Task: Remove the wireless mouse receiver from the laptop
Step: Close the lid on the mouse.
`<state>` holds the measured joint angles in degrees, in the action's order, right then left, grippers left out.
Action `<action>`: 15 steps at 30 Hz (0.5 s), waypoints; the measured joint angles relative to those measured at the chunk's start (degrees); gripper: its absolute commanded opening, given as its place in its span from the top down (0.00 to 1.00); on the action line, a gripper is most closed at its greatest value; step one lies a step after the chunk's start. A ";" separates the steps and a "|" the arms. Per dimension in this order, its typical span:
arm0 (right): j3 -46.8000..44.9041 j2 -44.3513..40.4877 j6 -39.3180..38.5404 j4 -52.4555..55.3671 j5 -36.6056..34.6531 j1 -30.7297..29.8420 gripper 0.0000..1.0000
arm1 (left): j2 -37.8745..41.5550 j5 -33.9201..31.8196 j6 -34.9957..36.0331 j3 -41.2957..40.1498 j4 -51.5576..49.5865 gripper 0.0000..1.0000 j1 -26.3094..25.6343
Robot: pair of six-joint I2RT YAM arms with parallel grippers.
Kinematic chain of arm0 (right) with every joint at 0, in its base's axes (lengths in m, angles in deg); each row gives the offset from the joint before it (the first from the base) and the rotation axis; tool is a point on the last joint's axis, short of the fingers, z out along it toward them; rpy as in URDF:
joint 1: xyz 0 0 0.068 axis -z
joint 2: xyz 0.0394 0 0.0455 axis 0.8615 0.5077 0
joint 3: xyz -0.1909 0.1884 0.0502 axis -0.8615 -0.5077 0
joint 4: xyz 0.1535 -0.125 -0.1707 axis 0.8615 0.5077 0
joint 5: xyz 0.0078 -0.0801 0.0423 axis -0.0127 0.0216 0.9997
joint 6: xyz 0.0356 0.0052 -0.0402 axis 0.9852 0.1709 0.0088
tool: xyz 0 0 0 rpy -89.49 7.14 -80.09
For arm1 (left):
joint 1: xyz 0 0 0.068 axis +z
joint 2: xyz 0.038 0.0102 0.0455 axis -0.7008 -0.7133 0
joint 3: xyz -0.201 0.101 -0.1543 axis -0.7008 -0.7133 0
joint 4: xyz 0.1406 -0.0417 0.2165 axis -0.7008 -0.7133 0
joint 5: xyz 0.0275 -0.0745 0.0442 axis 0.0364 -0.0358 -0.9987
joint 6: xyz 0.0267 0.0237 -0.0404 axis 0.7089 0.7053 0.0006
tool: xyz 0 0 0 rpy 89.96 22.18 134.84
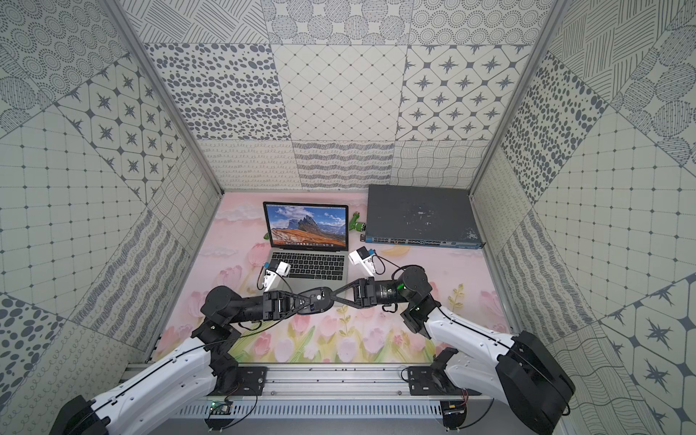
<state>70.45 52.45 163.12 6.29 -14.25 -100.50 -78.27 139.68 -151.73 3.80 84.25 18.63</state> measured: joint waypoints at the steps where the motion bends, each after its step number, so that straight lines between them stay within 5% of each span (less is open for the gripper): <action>1: 0.17 -0.04 -0.04 0.50 0.00 0.00 0.80 | -0.04 0.00 0.00 -0.02 0.09 0.79 0.00; 15: 1.62 -3.67 -4.59 9.99 -0.09 0.28 0.74 | -0.04 0.00 0.00 -0.50 0.92 0.79 0.00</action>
<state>72.07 48.78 158.53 16.28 -14.34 -100.22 -78.31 139.68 -151.73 3.30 85.17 18.63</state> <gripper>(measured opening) 0.261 0.289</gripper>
